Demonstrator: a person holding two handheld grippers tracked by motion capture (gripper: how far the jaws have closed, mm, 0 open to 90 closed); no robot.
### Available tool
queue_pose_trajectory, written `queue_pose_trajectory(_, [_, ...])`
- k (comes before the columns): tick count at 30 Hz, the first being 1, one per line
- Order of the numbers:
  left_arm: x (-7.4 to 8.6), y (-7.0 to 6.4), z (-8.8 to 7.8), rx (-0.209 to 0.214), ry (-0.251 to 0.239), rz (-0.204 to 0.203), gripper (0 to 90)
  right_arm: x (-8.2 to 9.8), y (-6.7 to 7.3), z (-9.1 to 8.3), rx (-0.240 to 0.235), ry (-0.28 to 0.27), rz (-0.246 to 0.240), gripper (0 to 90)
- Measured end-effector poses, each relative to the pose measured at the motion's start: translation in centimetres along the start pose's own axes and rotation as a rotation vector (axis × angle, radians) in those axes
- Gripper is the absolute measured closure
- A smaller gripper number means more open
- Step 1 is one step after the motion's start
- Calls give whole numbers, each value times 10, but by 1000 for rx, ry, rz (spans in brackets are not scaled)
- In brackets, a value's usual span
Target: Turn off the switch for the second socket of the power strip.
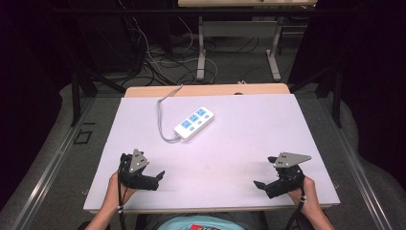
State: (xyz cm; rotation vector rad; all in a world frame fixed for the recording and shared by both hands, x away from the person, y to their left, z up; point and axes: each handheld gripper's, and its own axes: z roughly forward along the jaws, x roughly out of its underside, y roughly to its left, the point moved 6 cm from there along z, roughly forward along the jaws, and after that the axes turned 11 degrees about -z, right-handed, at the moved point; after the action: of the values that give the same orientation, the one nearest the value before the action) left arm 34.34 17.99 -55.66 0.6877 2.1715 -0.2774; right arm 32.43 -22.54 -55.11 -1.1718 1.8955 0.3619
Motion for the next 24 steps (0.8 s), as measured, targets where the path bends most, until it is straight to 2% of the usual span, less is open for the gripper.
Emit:
queue_pose_trajectory(1, [-1, -2, 1, 4, -10, -12, 0, 0, 0, 0, 1, 0, 0, 0])
queue_pose_trajectory(2, [-2, -1, 1, 0, -11, 2, 0, 0, 0, 0, 5, 0, 1, 0])
queue_pose_trajectory(3, [-3, -3, 2, 6, -12, -6, 0, 0, 0, 0, 1, 1, 3, 0])
queue_pose_trajectory(4, [-4, -1, 2, -6, -9, 9, 0, 0, 0, 0, 5, 2, 4, 0])
queue_pose_trajectory(6, [-5, -3, 3, 5, -12, -8, 0, 0, 0, 0, 5, 2, 9, 0])
queue_pose_trajectory(8, [-7, -2, 4, 0, -19, -3, 0, 0, 0, 0, 6, 3, 2, 0])
queue_pose_trajectory(11, [-11, -2, 7, 2, -25, -19, 0, 0, 0, 0, 0, 8, 0, 0])
queue_pose_trajectory(14, [-14, 0, 9, -8, -31, -8, 0, 0, 0, 0, 2, 7, 4, 0])
queue_pose_trajectory(15, [-16, -1, 11, 2, -31, -22, 0, 1, 0, 0, -7, 12, 1, 0])
queue_pose_trajectory(18, [-18, 0, 14, -2, -33, -27, 0, 1, 0, 0, -1, 8, 1, 0])
queue_pose_trajectory(24, [-22, 1, 20, 0, -30, -23, 0, 0, 0, 0, 0, 9, 0, 0])
